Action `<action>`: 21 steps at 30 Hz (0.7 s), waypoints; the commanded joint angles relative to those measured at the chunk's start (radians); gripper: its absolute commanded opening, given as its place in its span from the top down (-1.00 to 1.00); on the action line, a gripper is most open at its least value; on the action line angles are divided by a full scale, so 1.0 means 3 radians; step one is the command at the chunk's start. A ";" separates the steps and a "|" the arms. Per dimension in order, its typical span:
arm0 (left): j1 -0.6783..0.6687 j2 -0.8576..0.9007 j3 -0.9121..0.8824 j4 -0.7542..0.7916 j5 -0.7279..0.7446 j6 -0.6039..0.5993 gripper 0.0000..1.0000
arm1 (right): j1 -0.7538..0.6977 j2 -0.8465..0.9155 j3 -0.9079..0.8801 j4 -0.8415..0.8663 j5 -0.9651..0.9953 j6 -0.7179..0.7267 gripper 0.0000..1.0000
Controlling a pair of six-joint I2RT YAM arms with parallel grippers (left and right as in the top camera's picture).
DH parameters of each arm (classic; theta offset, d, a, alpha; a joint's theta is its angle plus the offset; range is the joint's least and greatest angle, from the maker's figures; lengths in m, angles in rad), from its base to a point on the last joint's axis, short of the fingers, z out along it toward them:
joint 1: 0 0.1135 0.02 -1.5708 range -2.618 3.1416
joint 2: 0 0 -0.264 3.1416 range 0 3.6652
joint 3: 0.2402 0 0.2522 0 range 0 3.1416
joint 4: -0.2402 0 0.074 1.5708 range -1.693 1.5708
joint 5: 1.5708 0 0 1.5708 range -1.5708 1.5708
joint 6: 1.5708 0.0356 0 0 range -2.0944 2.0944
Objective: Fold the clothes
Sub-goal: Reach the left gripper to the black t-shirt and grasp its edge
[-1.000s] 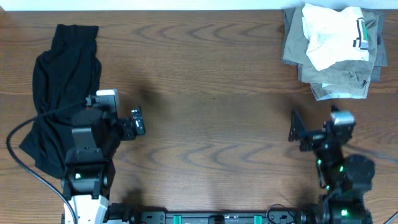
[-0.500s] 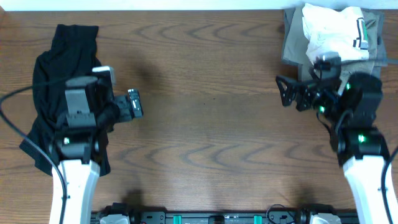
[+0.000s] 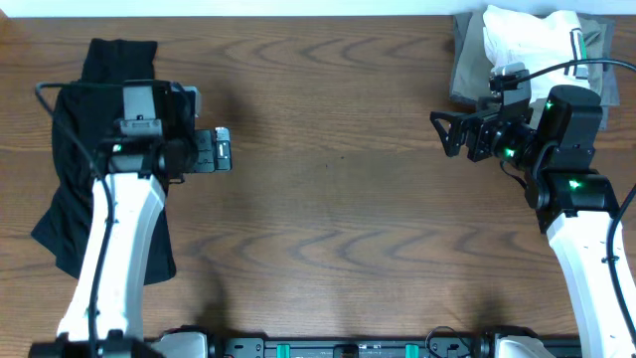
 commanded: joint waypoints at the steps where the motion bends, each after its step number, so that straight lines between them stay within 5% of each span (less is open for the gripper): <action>1: 0.0019 0.0154 0.0061 0.0081 -0.0005 0.0135 -0.96 | -0.0046 0.0008 0.0084 0.0022 -0.0097 -0.0043 -0.99; 7: 0.0259 0.0544 0.0281 0.0336 -0.0120 -0.0388 -0.96 | -0.0043 0.0141 0.0084 0.0074 -0.0074 -0.0066 -0.98; 14: 0.0580 0.1026 0.0757 0.0626 -0.0402 -0.0389 -0.97 | -0.0042 0.0427 0.0084 0.0070 -0.0074 -0.0113 -0.93; 21: 0.0601 0.1315 0.0777 0.1228 -0.1293 -0.0280 -0.81 | -0.0042 0.0769 0.0083 0.0051 -0.0074 -0.0113 -0.79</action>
